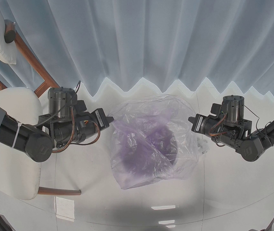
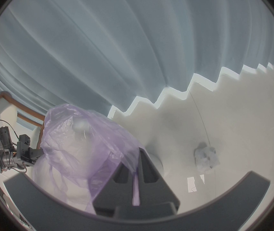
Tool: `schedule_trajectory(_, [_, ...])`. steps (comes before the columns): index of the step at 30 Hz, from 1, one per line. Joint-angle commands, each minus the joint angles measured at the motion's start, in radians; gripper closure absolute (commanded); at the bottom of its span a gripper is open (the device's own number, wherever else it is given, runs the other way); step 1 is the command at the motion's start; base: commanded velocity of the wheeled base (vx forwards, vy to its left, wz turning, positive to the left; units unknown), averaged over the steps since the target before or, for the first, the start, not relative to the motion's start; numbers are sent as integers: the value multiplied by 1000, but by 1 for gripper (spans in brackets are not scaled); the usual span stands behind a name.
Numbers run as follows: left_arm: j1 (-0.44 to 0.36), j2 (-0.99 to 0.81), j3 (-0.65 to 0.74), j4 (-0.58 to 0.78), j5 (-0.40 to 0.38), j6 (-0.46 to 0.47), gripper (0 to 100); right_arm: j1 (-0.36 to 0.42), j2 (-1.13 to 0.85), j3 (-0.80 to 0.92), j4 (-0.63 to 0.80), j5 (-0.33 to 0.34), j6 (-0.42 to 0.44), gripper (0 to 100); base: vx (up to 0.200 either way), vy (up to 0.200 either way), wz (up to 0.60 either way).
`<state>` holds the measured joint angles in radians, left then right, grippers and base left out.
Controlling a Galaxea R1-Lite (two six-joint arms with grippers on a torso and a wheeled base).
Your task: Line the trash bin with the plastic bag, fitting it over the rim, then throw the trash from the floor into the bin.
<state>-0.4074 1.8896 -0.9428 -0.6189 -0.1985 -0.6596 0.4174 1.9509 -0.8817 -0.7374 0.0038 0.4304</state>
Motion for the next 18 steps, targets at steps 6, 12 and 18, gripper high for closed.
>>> schedule_trajectory(6, [48, 175, -252, 88, 22, -2, 100, -40, 183, -234, 76, 5, 2, 100, 0, 0, 0])
schedule_trajectory(12, [58, 237, -324, 192, 27, 0, 100, -66, 266, -370, 168, 5, 2, 100, 0, 0, 0])
schedule_trajectory(18, [82, 302, -369, 191, 51, 5, 100, -112, 367, -482, 182, 5, -27, 100, 0, 0, 0])
